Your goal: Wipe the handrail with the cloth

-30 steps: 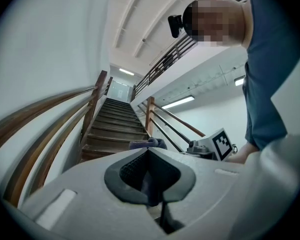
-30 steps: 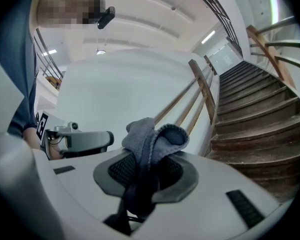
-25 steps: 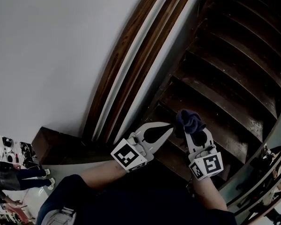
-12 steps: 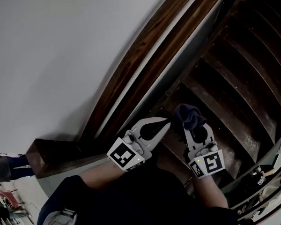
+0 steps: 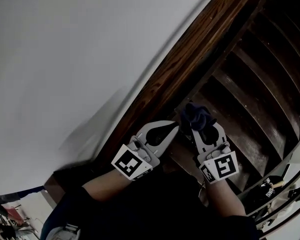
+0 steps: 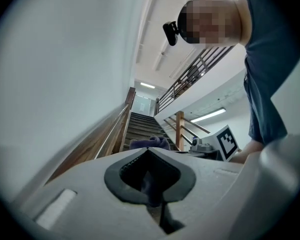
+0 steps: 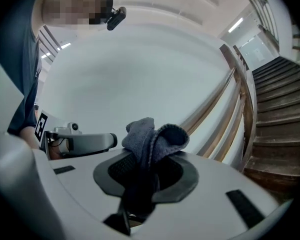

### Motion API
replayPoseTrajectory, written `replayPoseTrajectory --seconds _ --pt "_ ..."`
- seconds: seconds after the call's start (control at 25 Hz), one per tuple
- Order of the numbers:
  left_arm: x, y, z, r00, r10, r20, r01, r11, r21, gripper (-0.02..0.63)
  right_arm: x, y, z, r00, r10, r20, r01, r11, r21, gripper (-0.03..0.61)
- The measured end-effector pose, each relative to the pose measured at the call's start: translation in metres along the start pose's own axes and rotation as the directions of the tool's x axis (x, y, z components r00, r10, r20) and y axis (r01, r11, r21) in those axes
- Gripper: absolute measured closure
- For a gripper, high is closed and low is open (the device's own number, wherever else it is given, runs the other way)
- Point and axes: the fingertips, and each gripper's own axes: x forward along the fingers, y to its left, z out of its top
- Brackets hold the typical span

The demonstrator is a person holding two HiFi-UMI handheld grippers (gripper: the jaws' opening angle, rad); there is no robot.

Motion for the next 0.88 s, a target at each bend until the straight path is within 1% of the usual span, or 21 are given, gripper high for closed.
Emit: replayPoseTrajectory --seconds 0.2,0.32,0.52,0.64,0.76,0.88 --pt "0.02 0.019 0.022 0.999 0.051 -0.006 -0.051 0.999 0.006 0.609 0.022 -0.025 0.025 1.0 0.009 0.006 -0.008 0.999 -0.035 0.482" --pt "0.028 0.028 0.031 0.996 0.088 0.005 -0.088 0.996 0.008 0.609 0.036 -0.036 0.032 0.999 0.032 0.003 -0.032 0.998 -0.048 0.483" --pt "0.038 0.041 0.036 0.992 0.123 0.013 -0.123 0.992 0.011 0.609 0.059 -0.058 0.041 0.998 0.056 -0.013 -0.057 0.994 -0.097 0.482" --pt "0.04 0.051 0.04 0.99 0.138 0.028 -0.138 0.99 0.006 0.609 0.079 -0.083 0.052 0.999 0.03 -0.016 -0.032 0.988 -0.151 0.483" --pt "0.04 0.06 0.043 0.989 0.145 0.033 -0.145 0.989 0.002 0.609 0.101 -0.119 0.072 1.0 -0.021 -0.002 0.021 0.974 -0.225 0.483" --pt "0.049 0.075 0.042 0.989 0.142 0.029 -0.141 0.99 -0.013 0.609 0.128 -0.162 0.094 0.997 -0.074 0.026 0.078 0.958 -0.277 0.483"
